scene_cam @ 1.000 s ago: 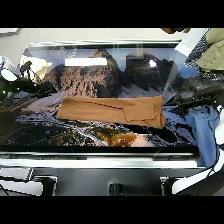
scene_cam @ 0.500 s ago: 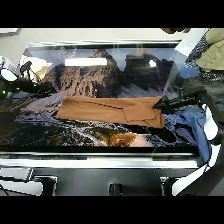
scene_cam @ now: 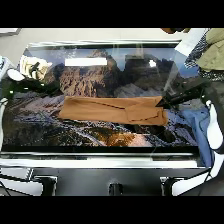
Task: Fold the clothes and pants, and hang the long-sleeved shirts on hangers.
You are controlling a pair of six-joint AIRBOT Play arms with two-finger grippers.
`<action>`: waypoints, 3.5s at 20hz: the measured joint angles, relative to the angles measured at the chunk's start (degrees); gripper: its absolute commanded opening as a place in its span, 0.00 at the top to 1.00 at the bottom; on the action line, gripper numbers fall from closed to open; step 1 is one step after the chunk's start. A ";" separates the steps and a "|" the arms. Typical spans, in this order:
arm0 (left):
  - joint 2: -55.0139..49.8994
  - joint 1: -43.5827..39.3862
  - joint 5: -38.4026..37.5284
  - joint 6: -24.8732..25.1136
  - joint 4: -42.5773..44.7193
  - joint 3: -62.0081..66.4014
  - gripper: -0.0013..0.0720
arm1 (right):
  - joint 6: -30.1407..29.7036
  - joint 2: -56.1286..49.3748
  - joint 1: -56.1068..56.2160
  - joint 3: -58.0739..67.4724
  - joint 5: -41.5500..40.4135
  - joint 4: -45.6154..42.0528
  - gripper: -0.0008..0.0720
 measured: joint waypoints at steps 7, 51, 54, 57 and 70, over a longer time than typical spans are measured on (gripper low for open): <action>-8.79 -18.67 9.14 -5.09 -14.88 0.00 0.96 | 8.26 12.72 0.04 2.05 -5.75 -5.73 0.95; -0.92 0.11 -30.25 -17.14 10.14 26.03 0.96 | 26.45 1.60 37.83 20.65 10.62 -8.81 0.92; -0.70 0.50 -30.47 -17.14 10.25 25.97 0.96 | 26.86 -0.55 39.10 20.65 14.40 -5.95 0.69; -0.63 0.61 -30.47 -17.33 10.36 25.97 0.96 | 25.92 -0.87 39.58 20.65 16.33 -1.60 0.36; -0.59 0.61 -30.42 -17.94 10.43 25.94 0.96 | 18.75 9.88 13.51 20.48 5.86 1.11 0.27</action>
